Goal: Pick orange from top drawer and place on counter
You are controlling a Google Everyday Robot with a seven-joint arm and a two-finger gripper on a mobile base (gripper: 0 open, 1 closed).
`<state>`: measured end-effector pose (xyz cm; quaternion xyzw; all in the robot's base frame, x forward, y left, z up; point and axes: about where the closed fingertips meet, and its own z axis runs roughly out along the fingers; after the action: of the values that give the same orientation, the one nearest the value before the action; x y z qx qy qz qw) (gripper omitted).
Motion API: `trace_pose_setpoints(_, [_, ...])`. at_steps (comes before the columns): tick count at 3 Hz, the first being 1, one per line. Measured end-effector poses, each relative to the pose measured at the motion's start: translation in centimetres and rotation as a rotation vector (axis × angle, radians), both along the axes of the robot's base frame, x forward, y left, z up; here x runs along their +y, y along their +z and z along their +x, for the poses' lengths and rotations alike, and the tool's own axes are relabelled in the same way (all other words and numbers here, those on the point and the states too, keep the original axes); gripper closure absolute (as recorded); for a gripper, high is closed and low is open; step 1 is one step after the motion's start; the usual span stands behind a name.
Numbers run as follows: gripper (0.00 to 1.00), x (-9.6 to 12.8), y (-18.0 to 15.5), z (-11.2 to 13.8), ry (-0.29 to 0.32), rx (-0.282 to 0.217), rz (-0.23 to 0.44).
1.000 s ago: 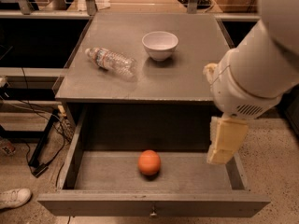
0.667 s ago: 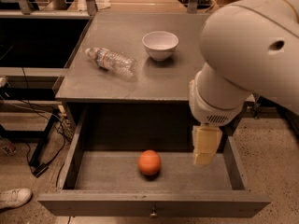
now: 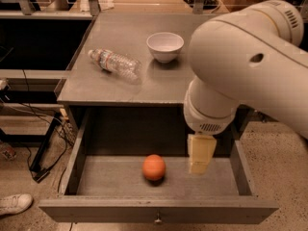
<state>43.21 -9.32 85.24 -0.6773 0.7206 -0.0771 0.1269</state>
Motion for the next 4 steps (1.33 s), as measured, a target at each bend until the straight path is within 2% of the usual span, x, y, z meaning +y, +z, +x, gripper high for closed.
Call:
trace_pose_setpoints(1, [0.0, 2.2, -3.2, 0.4, 0.006, 0.033, -0.027])
trace_pose_setpoints(2, [0.0, 2.2, -3.2, 0.4, 0.006, 0.033, -0.027])
trace_pose_setpoints(3, [0.0, 3.5, -4.0, -0.1, 0.002, 0.035, 0.01])
trace_pose_setpoints(4, [0.0, 6.4, -6.0, 0.1, 0.02, 0.065, 0.062])
